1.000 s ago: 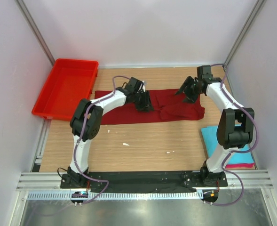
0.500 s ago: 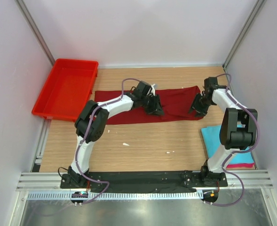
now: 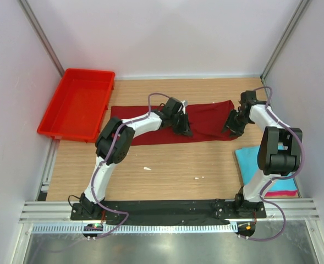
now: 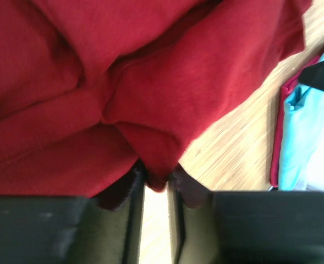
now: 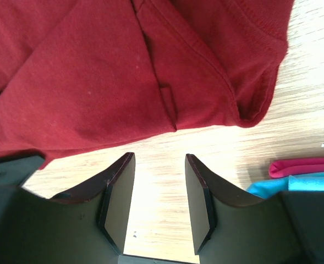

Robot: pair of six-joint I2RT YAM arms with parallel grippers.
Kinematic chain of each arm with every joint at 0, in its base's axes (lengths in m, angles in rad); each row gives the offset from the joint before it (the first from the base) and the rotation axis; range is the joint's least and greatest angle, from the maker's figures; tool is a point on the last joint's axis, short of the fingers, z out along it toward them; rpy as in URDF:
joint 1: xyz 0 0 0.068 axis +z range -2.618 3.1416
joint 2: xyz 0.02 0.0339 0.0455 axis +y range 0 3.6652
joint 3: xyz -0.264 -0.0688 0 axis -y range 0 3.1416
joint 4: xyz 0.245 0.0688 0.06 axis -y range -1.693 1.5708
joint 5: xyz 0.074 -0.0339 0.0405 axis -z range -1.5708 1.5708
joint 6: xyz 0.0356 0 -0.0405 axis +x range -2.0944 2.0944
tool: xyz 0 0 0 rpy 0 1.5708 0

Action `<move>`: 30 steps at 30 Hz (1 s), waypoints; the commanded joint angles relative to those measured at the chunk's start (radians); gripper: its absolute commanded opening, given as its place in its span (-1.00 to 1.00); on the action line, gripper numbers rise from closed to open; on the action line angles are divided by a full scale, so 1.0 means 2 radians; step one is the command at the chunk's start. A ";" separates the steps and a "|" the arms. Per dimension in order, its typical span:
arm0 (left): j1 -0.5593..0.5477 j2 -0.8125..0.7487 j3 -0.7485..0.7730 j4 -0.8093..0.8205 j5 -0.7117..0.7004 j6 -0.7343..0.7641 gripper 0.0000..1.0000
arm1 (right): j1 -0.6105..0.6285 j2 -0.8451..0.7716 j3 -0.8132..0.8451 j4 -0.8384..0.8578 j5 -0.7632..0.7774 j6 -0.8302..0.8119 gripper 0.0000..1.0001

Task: Fold and stack the t-shirts
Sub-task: Fold the tshirt

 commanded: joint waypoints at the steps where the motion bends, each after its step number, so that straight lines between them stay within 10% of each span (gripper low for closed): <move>1: 0.000 -0.003 0.027 0.004 -0.004 0.001 -0.63 | -0.001 -0.003 0.001 0.012 -0.012 -0.008 -0.05; 18: 0.007 0.002 0.053 -0.002 0.030 -0.025 -0.88 | -0.001 0.043 -0.002 0.080 -0.036 -0.013 -0.05; 24: 0.019 -0.004 0.059 0.002 0.031 -0.045 -0.95 | -0.001 0.068 0.037 0.108 -0.071 0.031 -0.64; 30: 0.050 0.020 0.085 0.005 0.035 -0.071 -1.00 | -0.014 0.123 0.120 0.114 -0.141 0.110 -0.37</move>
